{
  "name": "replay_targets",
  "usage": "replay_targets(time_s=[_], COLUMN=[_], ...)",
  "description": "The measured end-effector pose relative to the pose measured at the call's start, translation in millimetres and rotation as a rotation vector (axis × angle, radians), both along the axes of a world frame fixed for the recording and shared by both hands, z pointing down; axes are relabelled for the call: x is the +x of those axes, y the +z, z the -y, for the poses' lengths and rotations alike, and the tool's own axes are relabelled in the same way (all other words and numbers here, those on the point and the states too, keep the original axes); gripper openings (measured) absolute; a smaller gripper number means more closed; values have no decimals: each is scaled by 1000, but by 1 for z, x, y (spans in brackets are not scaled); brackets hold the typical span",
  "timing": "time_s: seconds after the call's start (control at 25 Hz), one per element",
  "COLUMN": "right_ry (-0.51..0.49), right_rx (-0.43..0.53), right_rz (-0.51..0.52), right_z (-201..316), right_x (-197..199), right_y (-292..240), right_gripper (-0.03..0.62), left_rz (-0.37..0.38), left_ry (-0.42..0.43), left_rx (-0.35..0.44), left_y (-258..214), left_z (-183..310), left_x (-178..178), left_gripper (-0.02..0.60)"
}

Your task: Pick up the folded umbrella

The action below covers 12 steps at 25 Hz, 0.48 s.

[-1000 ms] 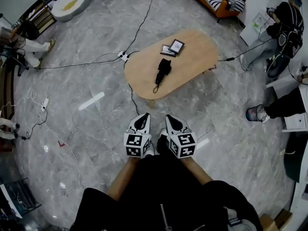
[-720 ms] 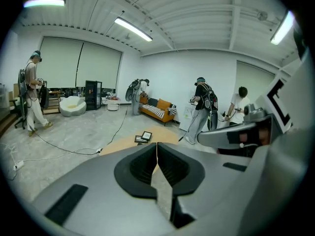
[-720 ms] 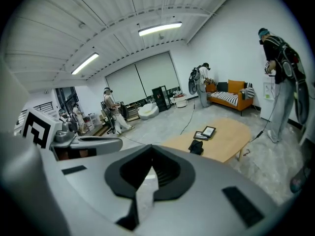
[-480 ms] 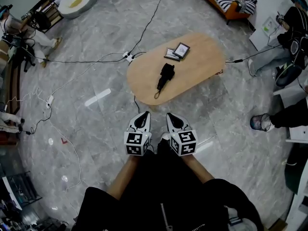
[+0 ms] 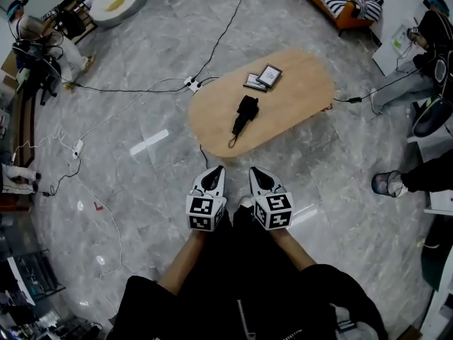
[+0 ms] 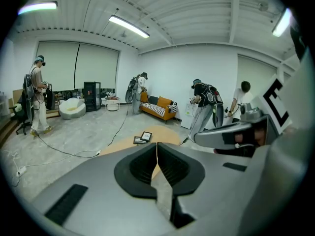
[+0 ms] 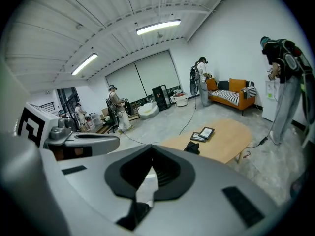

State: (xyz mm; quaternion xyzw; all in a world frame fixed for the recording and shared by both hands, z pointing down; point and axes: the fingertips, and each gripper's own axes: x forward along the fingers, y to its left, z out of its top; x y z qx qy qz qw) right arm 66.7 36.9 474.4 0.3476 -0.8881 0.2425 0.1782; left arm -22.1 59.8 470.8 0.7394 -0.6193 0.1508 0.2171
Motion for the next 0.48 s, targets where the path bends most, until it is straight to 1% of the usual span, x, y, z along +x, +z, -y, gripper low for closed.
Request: replay_targets(time_s=[0.28,0.48], right_ry=[24,51], right_rx=[3,11], right_rz=[-4,-25], right_z=[12,31], right_x=[-4,-7], right_y=[2,1], right_gripper=[11,11], left_rz=[-14,-43], left_ry=[21,64], left_rx=[-1,1], left_y=[7,13], left_z=[15,41], left_x=[-4,-2], left_gripper=[15,15])
